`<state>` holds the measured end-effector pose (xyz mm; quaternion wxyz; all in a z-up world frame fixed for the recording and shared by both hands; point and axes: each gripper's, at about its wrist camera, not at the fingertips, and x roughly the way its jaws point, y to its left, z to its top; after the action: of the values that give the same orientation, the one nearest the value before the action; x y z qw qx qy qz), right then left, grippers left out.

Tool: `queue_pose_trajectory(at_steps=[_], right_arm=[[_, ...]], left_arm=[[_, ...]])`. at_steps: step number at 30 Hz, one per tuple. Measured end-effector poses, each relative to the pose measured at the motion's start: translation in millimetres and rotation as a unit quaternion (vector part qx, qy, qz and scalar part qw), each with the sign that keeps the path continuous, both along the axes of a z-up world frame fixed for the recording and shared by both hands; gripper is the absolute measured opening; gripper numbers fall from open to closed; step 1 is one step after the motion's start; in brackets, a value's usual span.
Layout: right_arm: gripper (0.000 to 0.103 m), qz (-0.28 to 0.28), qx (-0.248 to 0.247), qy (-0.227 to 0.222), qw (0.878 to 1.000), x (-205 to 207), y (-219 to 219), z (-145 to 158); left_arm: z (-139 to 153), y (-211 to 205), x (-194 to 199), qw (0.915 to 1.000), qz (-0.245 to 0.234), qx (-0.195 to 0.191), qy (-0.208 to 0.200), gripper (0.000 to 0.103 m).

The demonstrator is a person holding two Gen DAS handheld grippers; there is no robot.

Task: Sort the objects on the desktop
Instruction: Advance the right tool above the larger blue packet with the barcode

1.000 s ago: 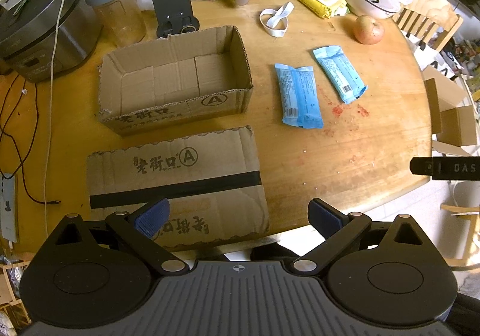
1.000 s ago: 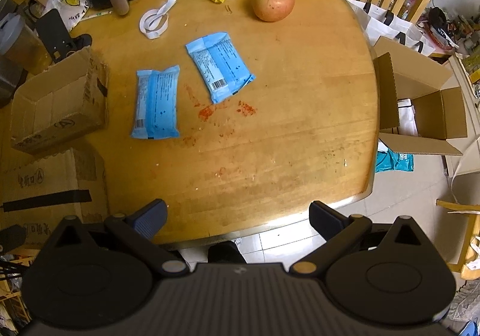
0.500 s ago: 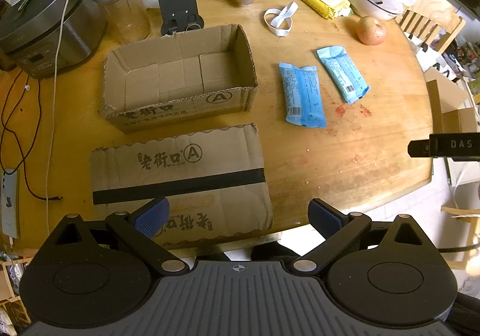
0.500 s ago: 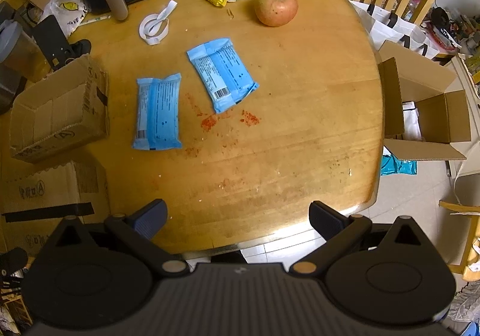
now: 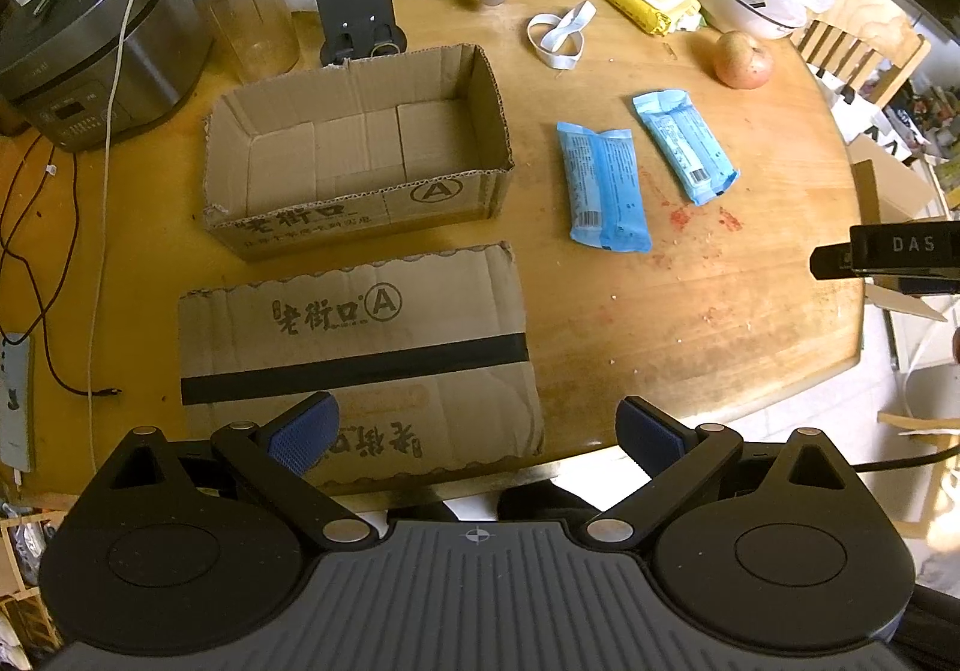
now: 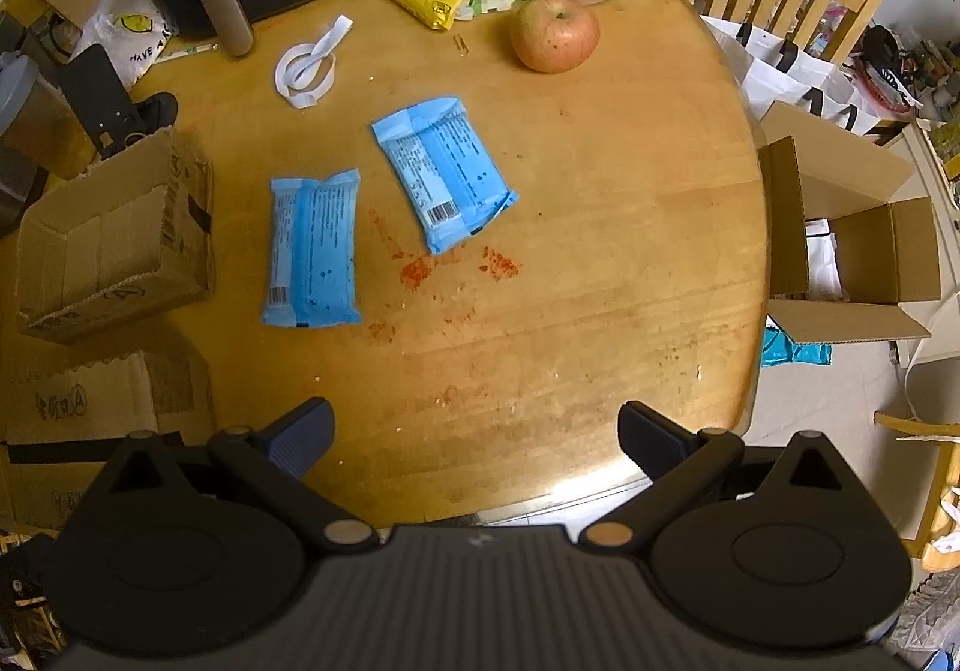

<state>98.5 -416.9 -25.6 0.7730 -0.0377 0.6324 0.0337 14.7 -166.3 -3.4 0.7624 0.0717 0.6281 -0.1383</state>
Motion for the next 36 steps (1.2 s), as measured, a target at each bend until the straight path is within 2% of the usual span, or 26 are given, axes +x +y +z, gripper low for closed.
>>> queue_pose_trajectory(at_steps=[25, 36], right_arm=[[0.103, 0.026, -0.005, -0.012, 1.0, 22.5, 2.1, -2.3], [0.103, 0.031, 0.001, 0.009, 0.999, 41.3, 7.1, -15.0]], left_arm=[[5.0, 3.2, 1.0, 1.0, 0.006, -0.003, -0.004, 0.101], [3.8, 4.4, 1.8, 1.0, 0.008, 0.0, 0.001, 0.101]])
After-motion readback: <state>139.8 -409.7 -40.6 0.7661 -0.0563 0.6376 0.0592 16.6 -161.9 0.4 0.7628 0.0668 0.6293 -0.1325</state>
